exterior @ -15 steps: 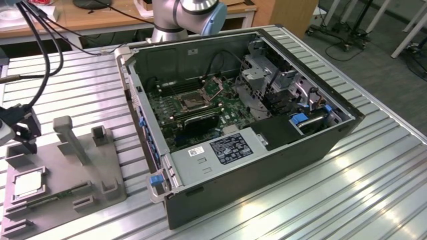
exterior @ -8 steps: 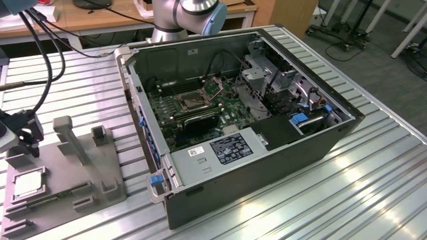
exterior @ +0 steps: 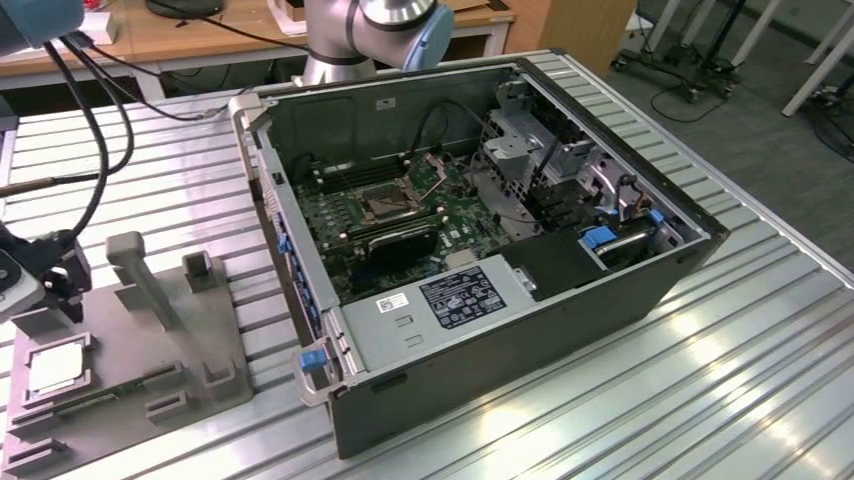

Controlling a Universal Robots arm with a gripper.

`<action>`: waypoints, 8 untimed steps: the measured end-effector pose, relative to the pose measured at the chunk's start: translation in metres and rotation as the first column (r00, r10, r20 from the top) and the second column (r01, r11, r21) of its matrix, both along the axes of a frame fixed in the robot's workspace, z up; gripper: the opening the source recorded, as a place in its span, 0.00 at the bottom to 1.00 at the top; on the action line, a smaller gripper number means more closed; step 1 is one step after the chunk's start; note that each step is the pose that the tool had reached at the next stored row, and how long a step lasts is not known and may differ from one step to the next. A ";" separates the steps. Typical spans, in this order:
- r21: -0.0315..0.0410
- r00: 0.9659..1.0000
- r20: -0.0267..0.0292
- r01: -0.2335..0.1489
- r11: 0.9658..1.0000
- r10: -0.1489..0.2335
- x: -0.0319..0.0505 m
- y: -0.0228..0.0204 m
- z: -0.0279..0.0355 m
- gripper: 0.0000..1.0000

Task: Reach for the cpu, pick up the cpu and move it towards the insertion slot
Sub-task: 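Reach for the cpu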

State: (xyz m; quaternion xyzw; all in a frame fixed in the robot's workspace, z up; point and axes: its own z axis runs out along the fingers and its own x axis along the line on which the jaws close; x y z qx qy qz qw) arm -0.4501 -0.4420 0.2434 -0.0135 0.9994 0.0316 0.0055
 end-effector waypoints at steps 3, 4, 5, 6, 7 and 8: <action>0.000 1.000 0.000 0.000 1.000 0.000 -0.0002 -0.0007 -0.0041 0.73; 0.000 1.000 0.000 0.000 1.000 0.000 -0.0004 -0.0010 -0.0055 0.73; 0.000 1.000 0.000 0.000 1.000 0.000 -0.0008 -0.0015 -0.0064 0.73; 0.000 1.000 0.000 0.000 1.000 0.000 -0.0012 -0.0021 -0.0072 0.73; 0.000 1.000 0.001 0.000 1.000 0.000 -0.0019 -0.0025 -0.0079 0.73; 0.000 1.000 0.001 0.000 1.000 0.000 -0.0025 -0.0028 -0.0085 0.73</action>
